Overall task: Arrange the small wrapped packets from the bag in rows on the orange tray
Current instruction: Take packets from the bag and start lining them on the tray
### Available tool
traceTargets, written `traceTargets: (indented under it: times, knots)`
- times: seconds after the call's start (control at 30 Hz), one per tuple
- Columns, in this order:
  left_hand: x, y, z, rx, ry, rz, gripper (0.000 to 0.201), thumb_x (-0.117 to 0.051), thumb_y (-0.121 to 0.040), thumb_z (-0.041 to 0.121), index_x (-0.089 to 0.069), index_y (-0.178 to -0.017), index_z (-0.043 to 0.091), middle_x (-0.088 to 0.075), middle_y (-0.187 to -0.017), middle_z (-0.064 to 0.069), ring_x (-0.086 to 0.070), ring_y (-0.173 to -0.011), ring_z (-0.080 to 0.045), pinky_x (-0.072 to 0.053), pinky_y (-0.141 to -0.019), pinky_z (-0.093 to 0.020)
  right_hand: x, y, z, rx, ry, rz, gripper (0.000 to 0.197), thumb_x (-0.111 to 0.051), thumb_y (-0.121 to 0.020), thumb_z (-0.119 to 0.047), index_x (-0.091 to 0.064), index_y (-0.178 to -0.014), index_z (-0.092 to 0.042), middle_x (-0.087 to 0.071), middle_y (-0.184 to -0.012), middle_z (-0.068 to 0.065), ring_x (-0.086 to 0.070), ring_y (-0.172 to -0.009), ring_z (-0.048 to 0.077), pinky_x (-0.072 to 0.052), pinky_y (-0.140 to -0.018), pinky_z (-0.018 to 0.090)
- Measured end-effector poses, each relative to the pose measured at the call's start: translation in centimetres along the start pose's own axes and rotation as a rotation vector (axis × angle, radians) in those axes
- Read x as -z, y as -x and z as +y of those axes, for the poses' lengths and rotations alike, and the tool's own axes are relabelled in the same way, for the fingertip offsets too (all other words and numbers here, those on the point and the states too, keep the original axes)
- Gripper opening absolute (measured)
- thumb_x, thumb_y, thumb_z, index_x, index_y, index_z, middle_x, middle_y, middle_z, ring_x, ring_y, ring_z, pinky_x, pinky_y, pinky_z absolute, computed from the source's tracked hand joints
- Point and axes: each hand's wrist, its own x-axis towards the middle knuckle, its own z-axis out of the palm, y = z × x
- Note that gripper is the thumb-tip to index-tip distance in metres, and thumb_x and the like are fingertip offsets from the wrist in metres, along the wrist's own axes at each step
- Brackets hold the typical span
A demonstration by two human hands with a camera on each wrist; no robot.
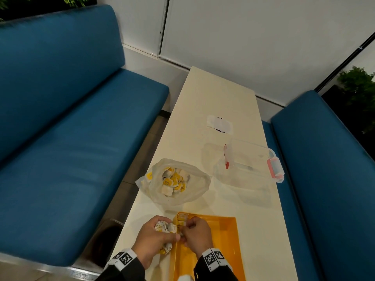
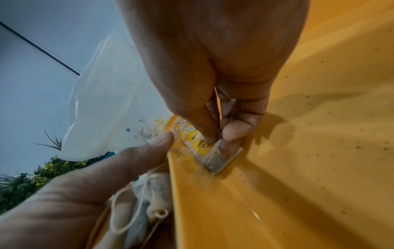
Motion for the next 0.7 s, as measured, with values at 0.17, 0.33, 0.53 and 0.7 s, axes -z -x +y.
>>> traceTargets:
  times: [0.17, 0.33, 0.53, 0.7]
  knots:
    - [0.4, 0.3, 0.3, 0.020, 0.007, -0.013, 0.044, -0.097, -0.059, 0.009, -0.075, -0.096, 0.018, -0.076, -0.094, -0.009, -0.071, -0.092, -0.027, -0.061, -0.070, -0.034, 0.3, 0.0, 0.5, -0.013, -0.036, -0.024, 0.008, -0.068, -0.089, -0.012, -0.061, -0.089, -0.009, -0.072, -0.070, 0.007, -0.065, -0.050, 0.016, -0.049, -0.044, 0.024]
    - [1.7, 0.6, 1.3, 0.112, 0.291, -0.095, 0.024, -0.076, -0.086, 0.015, -0.069, -0.106, 0.003, -0.072, -0.090, -0.021, -0.068, -0.076, -0.033, -0.057, -0.066, -0.038, 1.8, 0.9, 0.7, 0.039, -0.040, 0.009, 0.006, -0.067, -0.088, -0.012, -0.061, -0.087, -0.012, -0.069, -0.081, 0.007, -0.068, -0.056, 0.018, -0.049, -0.046, 0.027]
    - [1.8, 1.2, 2.9, 0.164, 0.546, -0.141, 0.012, -0.063, -0.089, 0.016, -0.061, -0.094, 0.005, -0.057, -0.080, -0.019, -0.053, -0.059, -0.026, -0.043, -0.063, -0.036, 2.6, 4.0, -0.9, 0.441, 0.078, -0.075, 0.026, -0.067, -0.084, -0.007, -0.065, -0.089, -0.032, -0.065, -0.087, -0.008, -0.060, -0.072, 0.009, -0.051, -0.066, 0.017]
    - [1.3, 1.4, 3.3, 0.195, 0.627, -0.131, 0.019, -0.066, -0.088, 0.017, -0.065, -0.100, 0.002, -0.062, -0.089, -0.021, -0.062, -0.077, -0.033, -0.050, -0.075, -0.042, 2.1, 6.0, -1.3, 0.755, 0.188, -0.218, 0.031, -0.066, -0.080, -0.012, -0.066, -0.102, -0.034, -0.056, -0.096, -0.013, -0.058, -0.073, 0.008, -0.039, -0.064, 0.009]
